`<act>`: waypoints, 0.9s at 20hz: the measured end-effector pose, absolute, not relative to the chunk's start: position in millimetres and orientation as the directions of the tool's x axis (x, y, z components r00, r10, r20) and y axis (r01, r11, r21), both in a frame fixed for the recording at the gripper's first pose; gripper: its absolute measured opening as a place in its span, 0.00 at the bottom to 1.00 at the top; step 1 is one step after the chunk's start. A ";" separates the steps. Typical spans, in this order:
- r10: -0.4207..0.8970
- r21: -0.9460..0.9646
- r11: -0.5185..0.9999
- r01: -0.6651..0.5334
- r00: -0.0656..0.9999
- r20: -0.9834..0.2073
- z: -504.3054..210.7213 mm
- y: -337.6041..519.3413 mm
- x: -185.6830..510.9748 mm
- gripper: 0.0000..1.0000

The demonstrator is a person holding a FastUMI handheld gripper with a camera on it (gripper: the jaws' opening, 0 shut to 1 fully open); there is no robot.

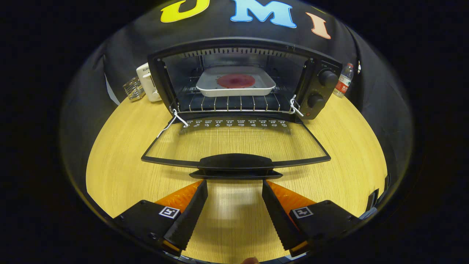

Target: Open the toaster oven, put the food inside, and close the toaster oven door.

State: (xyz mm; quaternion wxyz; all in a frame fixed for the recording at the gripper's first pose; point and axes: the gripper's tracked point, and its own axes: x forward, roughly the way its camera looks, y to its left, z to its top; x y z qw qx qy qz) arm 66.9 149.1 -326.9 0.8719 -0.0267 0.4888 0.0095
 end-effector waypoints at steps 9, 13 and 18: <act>0.001 -0.025 0.999 -0.037 0.580 -0.815 -299.9 150.9 69.6 0.96; 0.009 -0.018 0.999 -0.037 0.605 -0.796 -289.6 153.2 73.5 0.96; 0.005 -0.030 0.999 -0.043 0.647 -0.762 -272.1 154.7 80.7 0.96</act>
